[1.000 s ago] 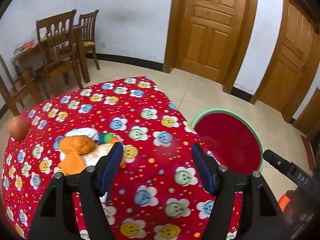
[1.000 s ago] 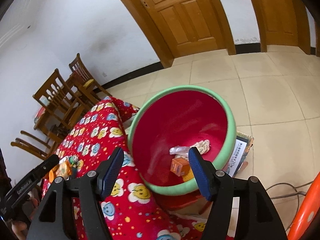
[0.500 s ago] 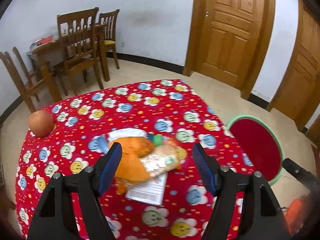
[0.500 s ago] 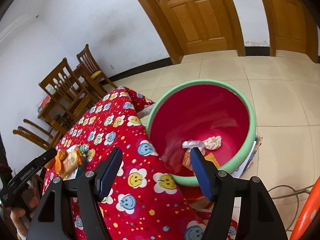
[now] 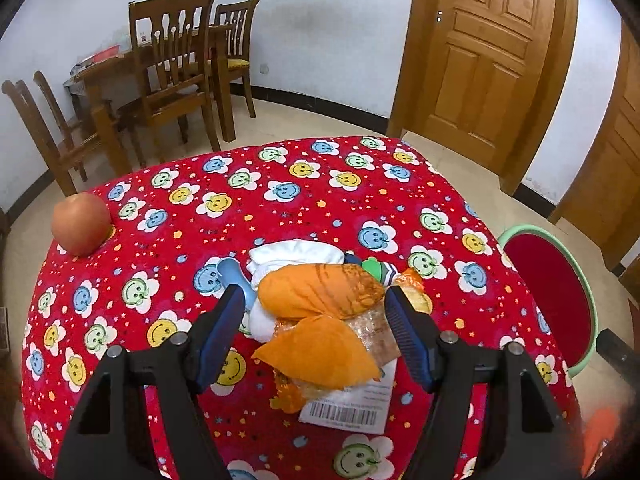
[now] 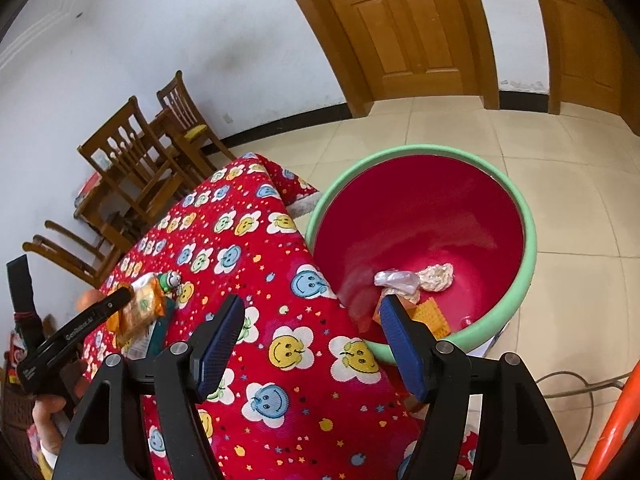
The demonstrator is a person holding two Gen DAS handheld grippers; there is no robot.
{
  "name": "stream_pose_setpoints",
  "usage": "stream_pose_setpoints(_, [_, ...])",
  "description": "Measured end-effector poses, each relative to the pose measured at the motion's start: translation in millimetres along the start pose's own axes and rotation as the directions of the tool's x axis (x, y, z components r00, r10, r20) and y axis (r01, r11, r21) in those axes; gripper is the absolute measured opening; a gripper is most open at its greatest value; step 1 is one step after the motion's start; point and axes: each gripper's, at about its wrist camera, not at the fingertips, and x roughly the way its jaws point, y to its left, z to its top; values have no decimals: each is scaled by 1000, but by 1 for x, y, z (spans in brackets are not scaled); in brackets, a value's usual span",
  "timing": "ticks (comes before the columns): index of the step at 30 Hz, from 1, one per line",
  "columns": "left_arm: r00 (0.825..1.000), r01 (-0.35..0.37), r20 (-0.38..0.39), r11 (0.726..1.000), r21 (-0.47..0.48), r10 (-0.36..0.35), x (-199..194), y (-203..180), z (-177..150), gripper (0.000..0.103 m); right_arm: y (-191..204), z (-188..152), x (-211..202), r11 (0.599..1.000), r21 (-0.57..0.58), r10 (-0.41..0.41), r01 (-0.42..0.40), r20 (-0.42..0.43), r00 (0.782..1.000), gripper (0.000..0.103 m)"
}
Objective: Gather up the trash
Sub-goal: 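Move the left tool to the orange plastic bag and close on it, then grasp the wrapped snack bar with the right tool while the left tool holds the bag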
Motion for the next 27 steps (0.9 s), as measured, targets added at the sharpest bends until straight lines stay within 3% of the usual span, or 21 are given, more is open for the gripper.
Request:
stream_pose_setpoints(6, [1000,18,14,1000,9,-18,3,2,-2,56,3,0,1,1000,-3,0,0,-6,1000,72])
stream_pose_setpoints(12, [999,25,29,999,22,-25,-3,2,-3,48,12,-1,0,1000,-21,12,-12,-7,1000,72])
stream_pose_setpoints(25, [998,15,69,999,-51,-11,-42,34,-8,48,56,-5,4,992,-108,67,-68,-15,998,72])
stream_pose_setpoints(27, [998,3,63,998,-62,1,-44,42,-11,48,65,-7,6,989,-125,76,-78,-21,997,78])
